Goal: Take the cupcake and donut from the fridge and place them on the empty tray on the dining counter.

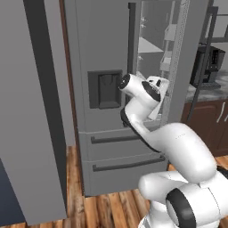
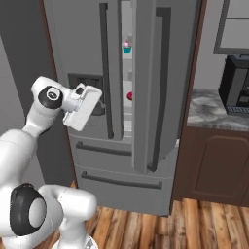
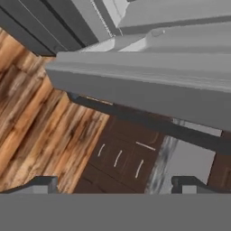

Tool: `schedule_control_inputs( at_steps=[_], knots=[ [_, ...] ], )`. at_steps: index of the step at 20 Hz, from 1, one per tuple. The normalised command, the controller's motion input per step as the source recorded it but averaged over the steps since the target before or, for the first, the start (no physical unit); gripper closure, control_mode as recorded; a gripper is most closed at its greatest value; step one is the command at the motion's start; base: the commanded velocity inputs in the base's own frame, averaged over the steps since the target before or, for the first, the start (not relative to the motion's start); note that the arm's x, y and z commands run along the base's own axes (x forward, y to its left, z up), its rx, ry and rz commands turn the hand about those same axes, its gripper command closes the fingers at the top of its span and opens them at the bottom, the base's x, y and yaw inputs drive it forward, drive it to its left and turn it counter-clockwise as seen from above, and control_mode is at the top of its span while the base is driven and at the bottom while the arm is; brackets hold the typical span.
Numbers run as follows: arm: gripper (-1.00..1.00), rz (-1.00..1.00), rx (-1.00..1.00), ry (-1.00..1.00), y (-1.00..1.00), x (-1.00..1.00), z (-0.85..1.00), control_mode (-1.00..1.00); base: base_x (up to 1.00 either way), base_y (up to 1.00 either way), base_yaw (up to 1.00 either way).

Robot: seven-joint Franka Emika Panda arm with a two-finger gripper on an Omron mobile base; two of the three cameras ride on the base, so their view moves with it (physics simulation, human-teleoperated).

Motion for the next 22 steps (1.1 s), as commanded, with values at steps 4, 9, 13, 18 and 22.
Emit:
schedule_control_inputs(
  at_steps=[4, 9, 13, 18, 22],
  knots=[
    [-1.00, 0.00, -0.14, 0.33, -0.24, 0.56, -0.23, -1.00, 0.00, 0.00, 0.00],
    [-1.00, 0.00, -0.07, 0.42, -0.49, 0.68, -0.03, -1.00, 0.00, 0.00, 0.00],
    [-1.00, 0.00, -0.08, 0.45, -0.34, 0.99, -0.03, -1.00, 0.00, 0.00, 0.00],
    [-1.00, -0.01, -0.11, 0.41, -0.34, 0.33, -0.26, -1.00, 0.00, 0.00, 0.00],
    [-1.00, -0.13, -0.02, 0.34, -0.89, -0.60, -0.38, -1.00, 0.00, 0.00, 0.00]
  ],
)
